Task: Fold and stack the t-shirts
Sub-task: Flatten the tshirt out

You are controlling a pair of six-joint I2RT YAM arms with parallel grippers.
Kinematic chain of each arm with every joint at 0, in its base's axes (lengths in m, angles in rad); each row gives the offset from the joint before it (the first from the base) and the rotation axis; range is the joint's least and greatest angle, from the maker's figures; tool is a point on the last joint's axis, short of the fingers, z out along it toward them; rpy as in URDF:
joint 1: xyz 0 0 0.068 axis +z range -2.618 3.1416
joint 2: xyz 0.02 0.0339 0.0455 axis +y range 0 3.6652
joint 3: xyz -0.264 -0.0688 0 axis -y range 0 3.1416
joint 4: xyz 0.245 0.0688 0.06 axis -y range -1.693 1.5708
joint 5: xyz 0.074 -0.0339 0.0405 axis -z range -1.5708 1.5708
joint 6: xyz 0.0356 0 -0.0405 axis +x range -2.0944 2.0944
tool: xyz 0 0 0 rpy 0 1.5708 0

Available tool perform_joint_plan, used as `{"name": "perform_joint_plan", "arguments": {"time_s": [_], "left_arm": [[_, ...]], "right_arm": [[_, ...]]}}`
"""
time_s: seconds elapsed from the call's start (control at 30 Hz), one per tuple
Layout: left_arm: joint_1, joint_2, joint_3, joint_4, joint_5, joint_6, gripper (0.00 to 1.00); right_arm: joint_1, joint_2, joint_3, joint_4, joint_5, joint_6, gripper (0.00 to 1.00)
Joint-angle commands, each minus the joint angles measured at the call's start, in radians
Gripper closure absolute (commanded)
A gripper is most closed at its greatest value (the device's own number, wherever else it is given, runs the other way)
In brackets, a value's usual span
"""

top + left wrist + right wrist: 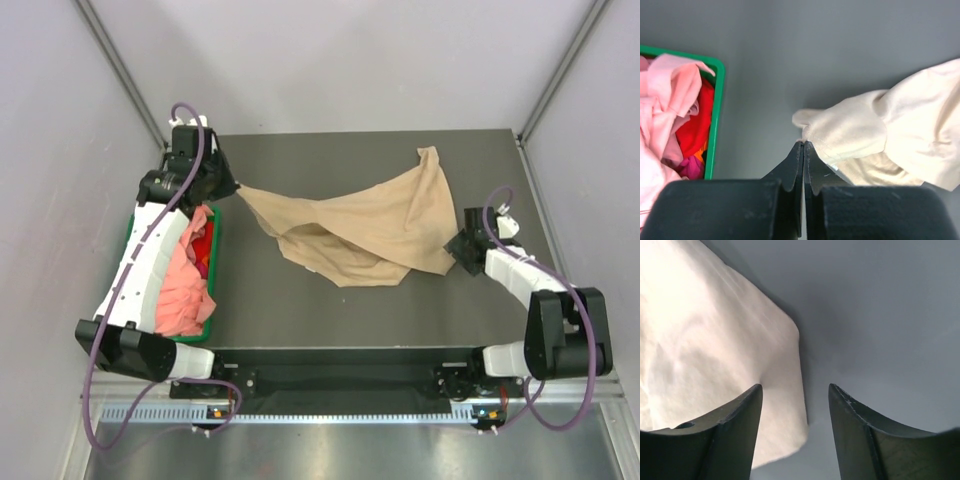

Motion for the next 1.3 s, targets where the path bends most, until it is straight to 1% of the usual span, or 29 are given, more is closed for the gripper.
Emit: {"name": "perform_joint_plan", "arguments": {"time_s": [0.0, 0.03, 0.1, 0.23, 0.27, 0.3, 0.33, 0.37, 0.4, 0.43, 0.47, 0.5, 0.53, 0.57, 0.63, 0.67, 0.77, 0.8, 0.83, 0.9, 0.93, 1.0, 1.03, 1.1, 1.13, 1.17, 1.27], "left_arm": [[0.0, -0.008, 0.067, -0.006, -0.042, -0.01, 1.0], [0.0, -0.006, 0.07, -0.005, -0.045, -0.012, 1.0], [0.0, -0.001, 0.078, -0.006, -0.039, -0.013, 1.0], [0.0, -0.006, 0.066, 0.018, 0.007, -0.022, 1.0], [0.0, -0.006, 0.057, 0.023, 0.021, -0.026, 1.0], [0.0, -0.007, 0.054, 0.024, 0.025, -0.027, 1.0], [0.0, -0.007, 0.051, 0.027, 0.03, -0.029, 1.0], [-0.001, -0.009, 0.049, 0.02, 0.022, -0.026, 1.0], [0.0, -0.009, 0.052, 0.014, 0.012, -0.024, 1.0], [0.0, -0.014, 0.054, 0.006, -0.008, -0.015, 1.0], [0.0, -0.023, 0.055, -0.003, -0.049, -0.01, 1.0], [0.0, -0.027, 0.055, -0.008, -0.074, -0.006, 1.0], [-0.001, -0.034, 0.054, -0.009, -0.094, 0.0, 1.0], [0.0, -0.038, 0.046, -0.008, -0.116, 0.002, 1.0], [0.0, -0.043, 0.032, 0.004, -0.105, 0.004, 1.0], [0.0, -0.038, 0.011, 0.012, -0.079, 0.002, 1.0], [0.0, -0.027, -0.046, 0.046, -0.059, -0.006, 1.0], [0.0, -0.018, -0.06, 0.056, -0.07, -0.006, 1.0], [0.0, -0.011, -0.07, 0.06, -0.077, -0.004, 1.0], [0.0, 0.003, -0.097, 0.064, -0.103, -0.003, 1.0], [0.0, 0.006, -0.104, 0.069, -0.113, -0.001, 1.0], [0.0, 0.008, -0.121, 0.073, -0.139, -0.001, 1.0], [0.0, 0.009, -0.124, 0.073, -0.146, -0.003, 1.0], [0.0, 0.011, -0.127, 0.073, -0.156, -0.003, 1.0], [0.0, 0.009, -0.126, 0.072, -0.156, -0.003, 1.0], [0.0, 0.008, -0.126, 0.07, -0.154, -0.003, 1.0], [0.0, -0.003, -0.129, 0.066, -0.159, -0.004, 1.0]], "right_arm": [[-0.003, 0.059, 0.013, 0.131, -0.006, -0.055, 0.45], [-0.003, 0.075, 0.019, 0.13, 0.002, -0.057, 0.48], [-0.005, 0.115, 0.028, 0.139, 0.002, -0.065, 0.5], [-0.003, 0.149, 0.038, 0.157, 0.015, -0.063, 0.49], [-0.005, 0.153, 0.038, 0.165, 0.014, -0.065, 0.53], [-0.005, 0.153, 0.038, 0.169, 0.009, -0.066, 0.6], [-0.003, 0.152, 0.051, 0.157, 0.011, -0.074, 0.73], [-0.005, 0.141, 0.062, 0.139, 0.018, -0.081, 0.8], [-0.005, 0.132, 0.079, 0.104, 0.037, -0.086, 0.85], [-0.003, 0.12, 0.125, 0.005, 0.07, -0.089, 0.9], [-0.005, 0.091, 0.149, -0.049, 0.139, -0.094, 0.91], [-0.005, 0.072, 0.172, -0.097, 0.17, -0.101, 0.92], [-0.005, 0.052, 0.209, -0.166, 0.195, -0.117, 0.96], [-0.003, 0.032, 0.218, -0.185, 0.216, -0.124, 0.97], [-0.003, -0.012, 0.246, -0.223, 0.218, -0.149, 1.0], [-0.005, -0.021, 0.255, -0.235, 0.216, -0.151, 1.0], [-0.005, 0.0, 0.272, -0.242, 0.195, -0.177, 1.0], [-0.003, 0.042, 0.28, -0.246, 0.192, -0.18, 1.0], [-0.005, 0.069, 0.298, -0.249, 0.189, -0.187, 0.97], [-0.002, 0.147, 0.315, -0.234, 0.163, -0.215, 0.96], [-0.002, 0.172, 0.332, -0.192, 0.114, -0.262, 0.92], [0.007, 0.238, 0.364, -0.141, 0.069, -0.334, 0.88], [0.021, 0.259, 0.41, -0.137, 0.036, -0.36, 0.81], [0.037, 0.316, 0.465, -0.16, -0.006, -0.423, 0.73], [0.047, 0.331, 0.517, -0.179, -0.021, -0.433, 0.68], [0.052, 0.346, 0.536, -0.197, -0.024, -0.44, 0.65], [0.057, 0.321, 0.559, -0.239, -0.034, -0.444, 0.55]]}}
